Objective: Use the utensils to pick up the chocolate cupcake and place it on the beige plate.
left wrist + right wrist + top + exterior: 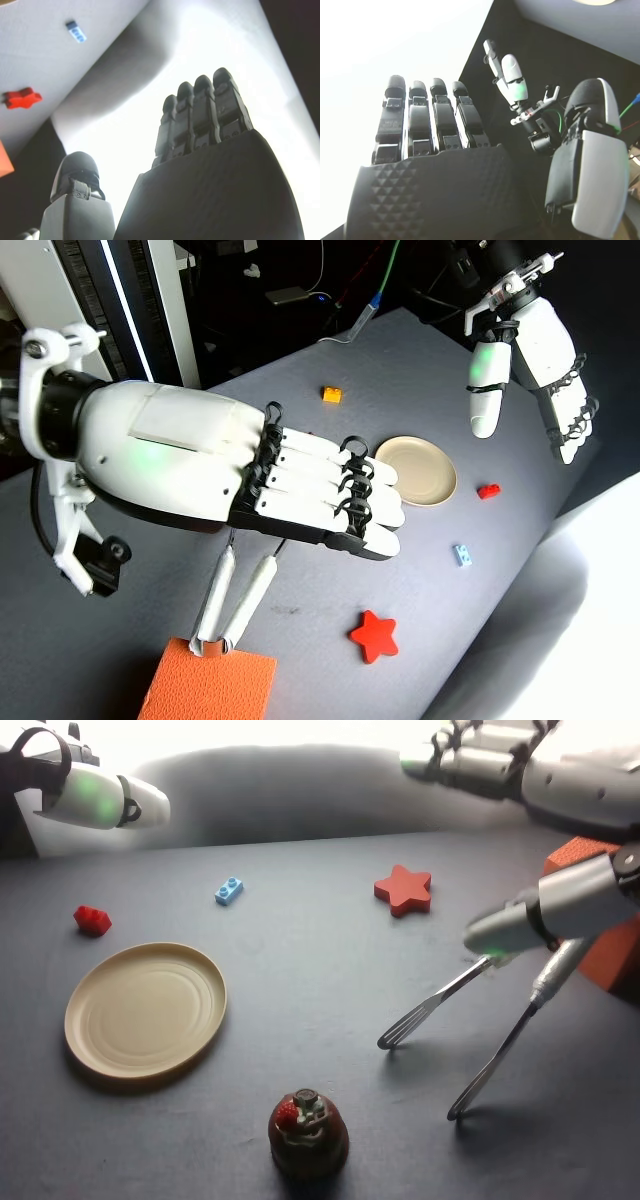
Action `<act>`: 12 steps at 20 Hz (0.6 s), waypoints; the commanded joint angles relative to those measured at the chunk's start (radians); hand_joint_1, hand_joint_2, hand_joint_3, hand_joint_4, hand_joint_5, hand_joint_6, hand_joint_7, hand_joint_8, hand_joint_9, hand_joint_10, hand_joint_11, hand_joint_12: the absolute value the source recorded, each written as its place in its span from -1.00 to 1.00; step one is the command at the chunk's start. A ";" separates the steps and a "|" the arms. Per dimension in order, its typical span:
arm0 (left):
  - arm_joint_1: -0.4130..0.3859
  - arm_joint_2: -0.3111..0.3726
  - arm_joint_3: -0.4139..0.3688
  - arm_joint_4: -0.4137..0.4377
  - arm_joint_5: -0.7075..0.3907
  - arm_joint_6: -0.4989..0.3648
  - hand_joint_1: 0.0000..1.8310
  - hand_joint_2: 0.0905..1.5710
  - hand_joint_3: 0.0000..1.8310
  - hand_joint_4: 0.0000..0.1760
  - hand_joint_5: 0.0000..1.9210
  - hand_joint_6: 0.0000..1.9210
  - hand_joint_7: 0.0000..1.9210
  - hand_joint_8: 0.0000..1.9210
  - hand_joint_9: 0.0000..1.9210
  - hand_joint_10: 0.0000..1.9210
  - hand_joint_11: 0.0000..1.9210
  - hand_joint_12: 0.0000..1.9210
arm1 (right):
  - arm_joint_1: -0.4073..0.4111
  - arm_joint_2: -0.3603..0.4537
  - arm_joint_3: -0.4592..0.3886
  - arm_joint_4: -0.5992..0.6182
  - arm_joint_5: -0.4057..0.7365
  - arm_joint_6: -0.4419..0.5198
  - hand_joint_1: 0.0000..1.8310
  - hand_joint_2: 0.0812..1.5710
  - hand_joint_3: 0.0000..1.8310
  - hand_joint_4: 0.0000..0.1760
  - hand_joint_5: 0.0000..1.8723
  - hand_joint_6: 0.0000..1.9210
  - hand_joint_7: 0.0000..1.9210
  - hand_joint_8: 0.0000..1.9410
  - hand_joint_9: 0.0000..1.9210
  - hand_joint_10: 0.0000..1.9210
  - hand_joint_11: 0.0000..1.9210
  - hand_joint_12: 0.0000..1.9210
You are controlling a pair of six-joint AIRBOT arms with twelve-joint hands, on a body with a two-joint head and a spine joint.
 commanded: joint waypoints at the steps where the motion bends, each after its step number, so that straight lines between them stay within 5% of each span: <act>1: -0.014 0.012 -0.002 0.060 -0.014 0.005 -0.91 0.40 -1.00 -1.00 -0.89 -1.00 -0.85 -0.99 -0.91 -0.99 -0.96 -0.96 | 0.017 0.000 0.002 0.002 -0.017 0.008 -0.56 0.11 -1.00 -1.00 -1.00 -1.00 -1.00 -1.00 -1.00 -1.00 -1.00 -0.85; 5: -0.020 0.012 -0.004 0.060 -0.014 0.006 -0.91 0.41 -1.00 -1.00 -0.91 -1.00 -0.88 -1.00 -0.93 -1.00 -0.99 -0.96 | 0.034 -0.031 0.034 0.037 -0.158 0.009 -0.40 0.21 -0.98 -1.00 -1.00 -1.00 -1.00 -1.00 -1.00 -1.00 -1.00 -1.00; 12: -0.028 0.006 0.012 -0.019 -0.006 0.046 -0.93 0.41 -1.00 -1.00 -0.90 -1.00 -0.88 -1.00 -0.95 -1.00 -1.00 -1.00 | 0.004 -0.059 0.063 0.037 -0.174 -0.042 -0.19 0.34 -0.96 -1.00 -1.00 -1.00 -1.00 -1.00 -1.00 -1.00 -1.00 -1.00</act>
